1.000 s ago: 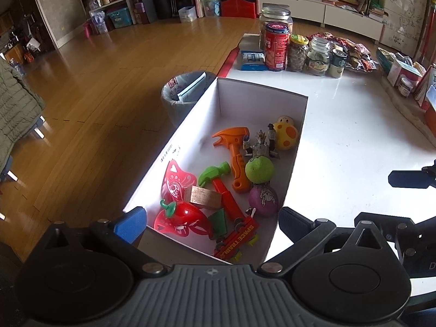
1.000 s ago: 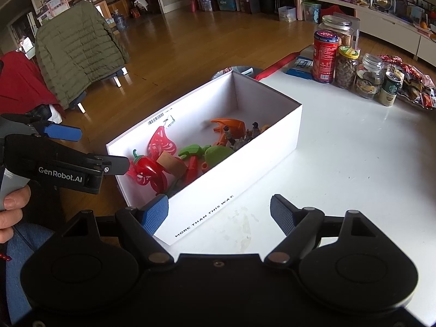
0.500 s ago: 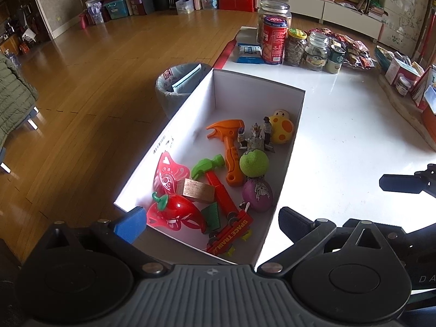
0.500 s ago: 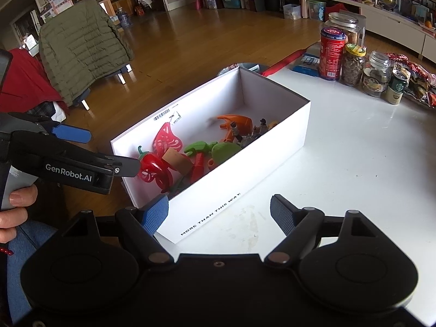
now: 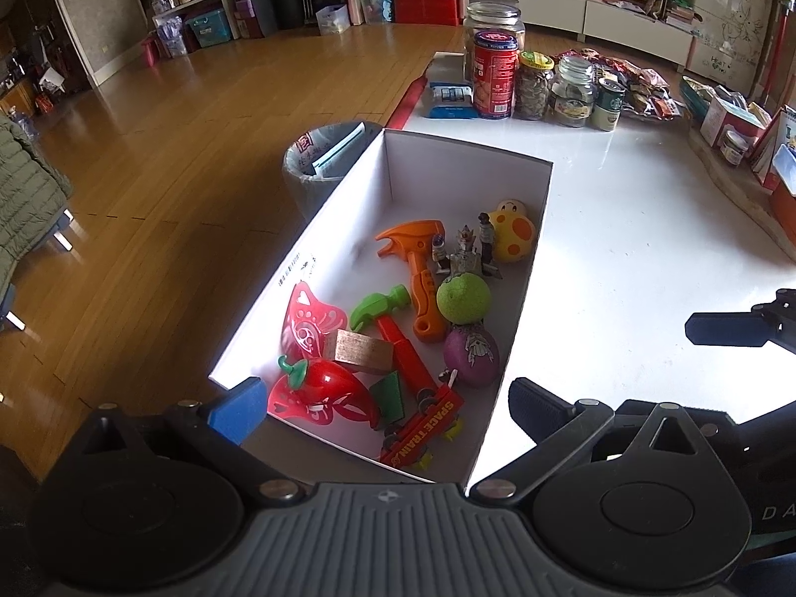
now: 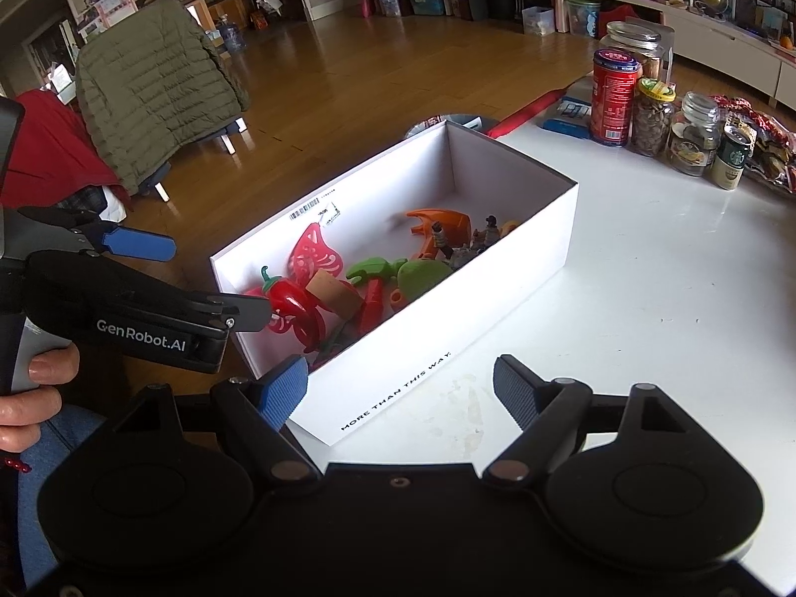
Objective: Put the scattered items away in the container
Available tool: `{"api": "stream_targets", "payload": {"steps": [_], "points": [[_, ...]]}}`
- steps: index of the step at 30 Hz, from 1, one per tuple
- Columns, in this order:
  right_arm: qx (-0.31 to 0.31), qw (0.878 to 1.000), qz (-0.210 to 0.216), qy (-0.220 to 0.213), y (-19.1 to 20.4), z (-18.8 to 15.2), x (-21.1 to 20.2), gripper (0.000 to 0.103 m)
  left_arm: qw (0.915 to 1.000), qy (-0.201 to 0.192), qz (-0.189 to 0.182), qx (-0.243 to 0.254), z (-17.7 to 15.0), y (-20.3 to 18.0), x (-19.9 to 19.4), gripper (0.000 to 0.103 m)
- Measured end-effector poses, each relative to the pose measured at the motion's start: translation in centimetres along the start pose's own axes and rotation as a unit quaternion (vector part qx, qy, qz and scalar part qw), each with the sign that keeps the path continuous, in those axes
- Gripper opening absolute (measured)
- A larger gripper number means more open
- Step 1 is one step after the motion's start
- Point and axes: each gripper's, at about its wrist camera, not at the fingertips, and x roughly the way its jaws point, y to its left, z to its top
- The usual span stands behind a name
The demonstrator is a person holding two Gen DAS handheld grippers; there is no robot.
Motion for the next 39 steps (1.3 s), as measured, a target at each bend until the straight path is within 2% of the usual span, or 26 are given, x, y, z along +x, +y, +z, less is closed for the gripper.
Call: {"api": "stream_targets", "payload": {"steps": [39], "points": [[-0.014, 1.0, 0.007, 0.007, 1.1, 0.8, 0.5, 0.079, 0.9999, 0.012, -0.004, -0.01, -0.1, 0.8, 0.2, 0.103]]}}
